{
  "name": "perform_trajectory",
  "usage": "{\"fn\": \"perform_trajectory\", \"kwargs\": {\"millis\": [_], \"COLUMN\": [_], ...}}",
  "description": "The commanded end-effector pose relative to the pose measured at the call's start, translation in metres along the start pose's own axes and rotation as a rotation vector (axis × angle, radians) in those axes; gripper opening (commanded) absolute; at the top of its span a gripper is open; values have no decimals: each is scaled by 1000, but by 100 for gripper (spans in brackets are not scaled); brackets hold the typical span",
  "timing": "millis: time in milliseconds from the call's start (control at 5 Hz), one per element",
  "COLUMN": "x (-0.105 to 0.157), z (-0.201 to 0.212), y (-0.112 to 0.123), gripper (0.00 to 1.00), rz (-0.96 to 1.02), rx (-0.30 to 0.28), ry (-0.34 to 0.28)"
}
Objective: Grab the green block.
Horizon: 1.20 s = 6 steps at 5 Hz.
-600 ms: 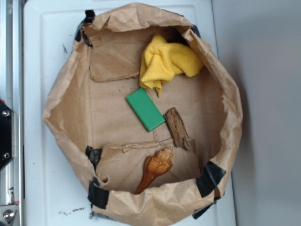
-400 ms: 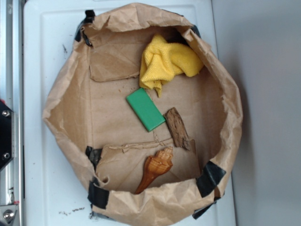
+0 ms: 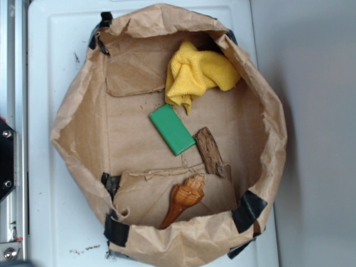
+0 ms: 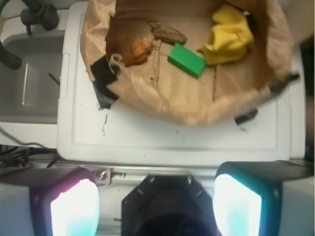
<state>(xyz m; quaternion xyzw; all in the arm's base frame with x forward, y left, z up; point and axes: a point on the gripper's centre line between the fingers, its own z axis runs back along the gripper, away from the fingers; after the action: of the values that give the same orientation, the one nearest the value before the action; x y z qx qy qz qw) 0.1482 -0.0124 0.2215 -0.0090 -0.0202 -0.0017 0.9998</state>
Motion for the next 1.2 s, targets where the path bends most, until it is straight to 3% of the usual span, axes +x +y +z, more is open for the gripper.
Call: {"fn": "perform_trajectory", "kwargs": {"millis": [0, 400, 600, 800, 1000], "x": [29, 29, 58, 94, 115], "z": [9, 9, -9, -33, -56], "y": [16, 16, 29, 30, 33], "gripper": [100, 100, 100, 100, 100], "rz": [205, 205, -40, -292, -381], "rx": [49, 49, -49, -16, -16], "ry": [-41, -41, -27, -59, -94]}}
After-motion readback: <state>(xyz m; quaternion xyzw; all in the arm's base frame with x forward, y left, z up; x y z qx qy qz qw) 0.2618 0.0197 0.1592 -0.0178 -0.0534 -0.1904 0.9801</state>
